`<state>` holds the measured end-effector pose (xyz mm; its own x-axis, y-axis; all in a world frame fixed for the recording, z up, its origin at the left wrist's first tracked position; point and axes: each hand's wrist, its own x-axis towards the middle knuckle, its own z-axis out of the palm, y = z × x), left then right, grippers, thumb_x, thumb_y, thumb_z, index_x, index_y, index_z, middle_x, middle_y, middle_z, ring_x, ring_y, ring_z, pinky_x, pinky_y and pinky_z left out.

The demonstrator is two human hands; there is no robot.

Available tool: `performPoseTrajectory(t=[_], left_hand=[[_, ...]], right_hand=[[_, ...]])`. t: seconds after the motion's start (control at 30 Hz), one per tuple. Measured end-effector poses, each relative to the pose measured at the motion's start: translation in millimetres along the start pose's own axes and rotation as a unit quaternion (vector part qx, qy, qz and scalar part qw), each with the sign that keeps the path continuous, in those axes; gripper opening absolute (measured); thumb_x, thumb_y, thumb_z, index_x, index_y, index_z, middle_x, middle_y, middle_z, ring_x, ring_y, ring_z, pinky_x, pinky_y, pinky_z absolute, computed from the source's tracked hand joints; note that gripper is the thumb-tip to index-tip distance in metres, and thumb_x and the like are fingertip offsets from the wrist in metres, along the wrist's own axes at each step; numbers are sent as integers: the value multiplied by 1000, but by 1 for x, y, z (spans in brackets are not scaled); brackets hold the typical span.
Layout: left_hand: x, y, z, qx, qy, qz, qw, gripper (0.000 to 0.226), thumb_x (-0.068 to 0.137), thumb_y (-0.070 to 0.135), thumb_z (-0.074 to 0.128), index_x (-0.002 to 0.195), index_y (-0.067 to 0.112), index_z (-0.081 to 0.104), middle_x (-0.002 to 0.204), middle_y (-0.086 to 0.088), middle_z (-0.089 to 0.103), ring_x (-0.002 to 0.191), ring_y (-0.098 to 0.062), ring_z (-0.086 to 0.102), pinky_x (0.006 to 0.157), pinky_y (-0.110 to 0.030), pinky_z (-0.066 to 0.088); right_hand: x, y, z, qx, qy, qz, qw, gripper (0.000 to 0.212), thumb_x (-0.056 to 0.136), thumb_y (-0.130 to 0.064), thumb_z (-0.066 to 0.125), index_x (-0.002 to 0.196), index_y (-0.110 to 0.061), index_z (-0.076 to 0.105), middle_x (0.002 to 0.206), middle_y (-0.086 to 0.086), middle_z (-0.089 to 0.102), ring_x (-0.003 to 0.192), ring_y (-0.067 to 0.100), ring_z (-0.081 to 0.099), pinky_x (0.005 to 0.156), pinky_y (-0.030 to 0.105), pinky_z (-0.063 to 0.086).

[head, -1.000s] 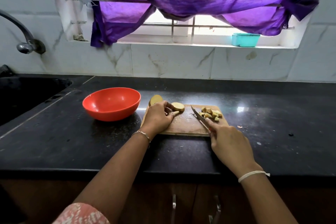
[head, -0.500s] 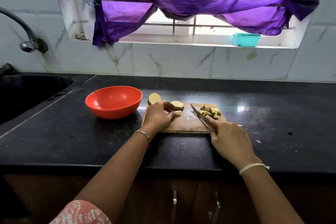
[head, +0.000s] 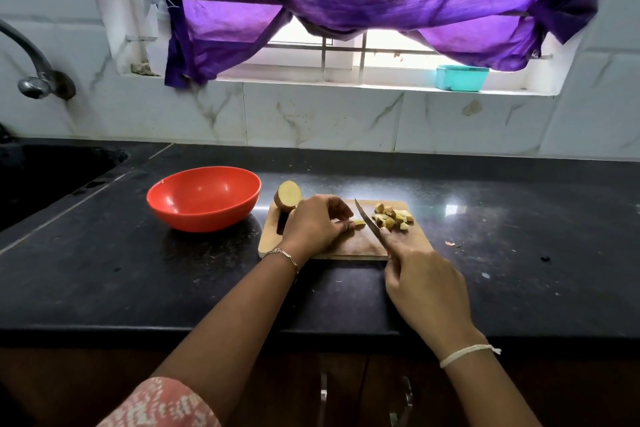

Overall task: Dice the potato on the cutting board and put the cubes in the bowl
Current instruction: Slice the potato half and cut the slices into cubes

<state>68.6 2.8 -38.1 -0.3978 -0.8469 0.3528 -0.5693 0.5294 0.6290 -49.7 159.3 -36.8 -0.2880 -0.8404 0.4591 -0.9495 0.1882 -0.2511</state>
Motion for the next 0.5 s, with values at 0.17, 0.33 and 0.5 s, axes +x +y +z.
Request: performPoseTrajectory(t=[0.17,0.33,0.5], left_hand=[[1,-3,-1,-1,1,-3,1000,21,79,35,77,97,24,74,90,12,64,81,0,56,73,-13,43],[2,-2,-1,0,-10,-11,1000,19,81,32,75,97,22,76,97,8,71,82,-2,57,73,-15,43],[1,-1,-2,1,-16,-14,1000,17,82,31,74,98,24,76,98,5,72,88,-7,60,77,-20,46]], right_hand=[[-2,-2,5,-14,19,-21,1000,47,98,-31,39,144,-42,37,106,-1,67,89,17,65,77,32,53],[-2,-2,5,-34,19,-35,999,49,98,-29,38,146,-41,34,100,0,67,87,18,64,75,32,52],[2,-4,4,-67,-8,-53,996,52,98,-24,38,148,-37,32,109,0,64,98,20,62,79,33,50]])
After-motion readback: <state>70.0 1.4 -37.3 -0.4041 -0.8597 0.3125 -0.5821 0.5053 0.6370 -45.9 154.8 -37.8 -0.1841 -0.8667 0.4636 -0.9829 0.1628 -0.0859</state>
